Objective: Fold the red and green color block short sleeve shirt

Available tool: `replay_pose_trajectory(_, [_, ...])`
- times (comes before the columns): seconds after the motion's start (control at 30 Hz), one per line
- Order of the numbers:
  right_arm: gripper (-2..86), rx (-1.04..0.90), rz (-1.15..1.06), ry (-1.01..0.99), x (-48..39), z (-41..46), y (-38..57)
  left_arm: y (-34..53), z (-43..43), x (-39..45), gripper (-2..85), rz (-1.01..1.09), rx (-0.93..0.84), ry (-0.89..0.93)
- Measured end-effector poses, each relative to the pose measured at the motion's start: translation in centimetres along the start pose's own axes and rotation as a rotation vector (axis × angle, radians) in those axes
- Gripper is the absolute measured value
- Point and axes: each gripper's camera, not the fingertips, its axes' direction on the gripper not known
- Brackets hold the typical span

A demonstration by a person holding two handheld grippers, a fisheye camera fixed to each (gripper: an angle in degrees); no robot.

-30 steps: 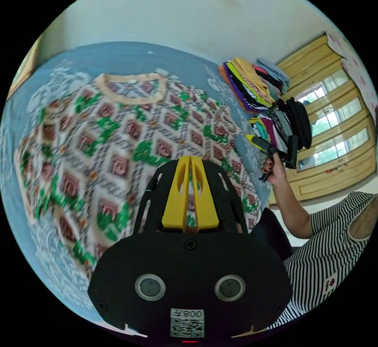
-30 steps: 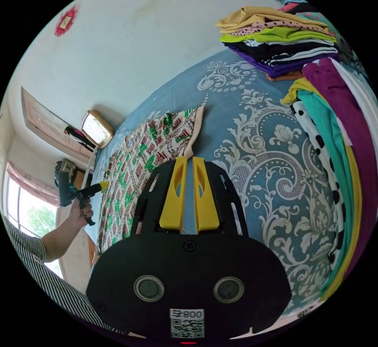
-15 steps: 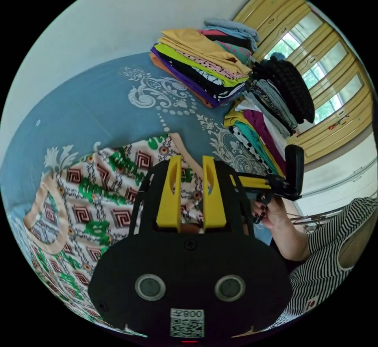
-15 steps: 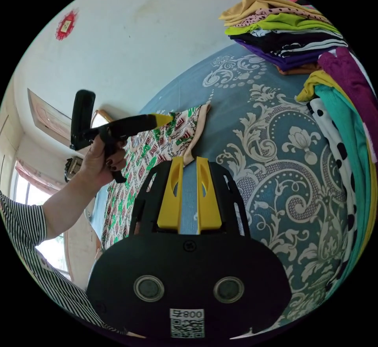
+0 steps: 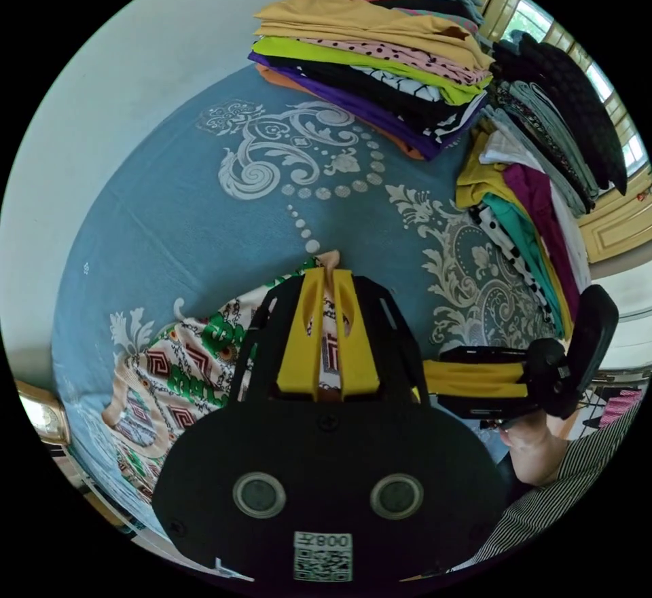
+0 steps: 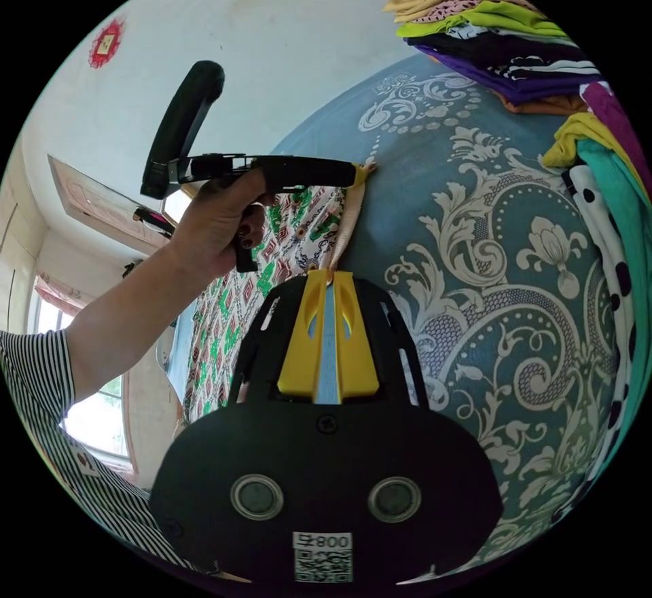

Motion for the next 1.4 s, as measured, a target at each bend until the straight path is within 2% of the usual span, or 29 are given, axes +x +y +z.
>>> replay_pose_trajectory(0.3, [0.5,0.023,-0.025,-0.020,-2.3,2.2,-1.1,-0.1,0.3,-3.6,1.9,-0.131,0.142,0.145])
replay_pose_trajectory(0.53, [0.3,0.083,-0.178,-0.114,-7.0,2.4,-2.5,4.3,0.1,-11.4,1.9,-0.340,0.296,0.419])
replay_pose_trajectory(0.67, [0.4,0.036,-0.281,-0.135,-10.5,4.2,-3.5,8.0,1.7,-15.6,2.2,-0.461,0.349,0.528])
replay_pose_trajectory(0.77, [0.4,-0.045,-0.313,-0.117,-12.2,6.5,-4.3,9.7,3.7,-17.7,2.8,-0.514,0.319,0.561])
replay_pose_trajectory(1.1, [0.5,-0.160,-0.371,-0.095,-15.8,9.8,-6.7,12.4,5.7,-21.3,6.9,-0.591,0.310,0.534])
replay_pose_trajectory(1.27, [0.6,-0.196,-0.394,-0.067,-17.4,10.7,-7.8,10.7,3.8,-18.7,7.1,-0.414,0.302,0.396])
replay_pose_trajectory(1.4, [0.6,-0.215,-0.392,-0.069,-18.1,11.2,-8.7,9.3,4.1,-16.6,7.0,-0.323,0.259,0.389])
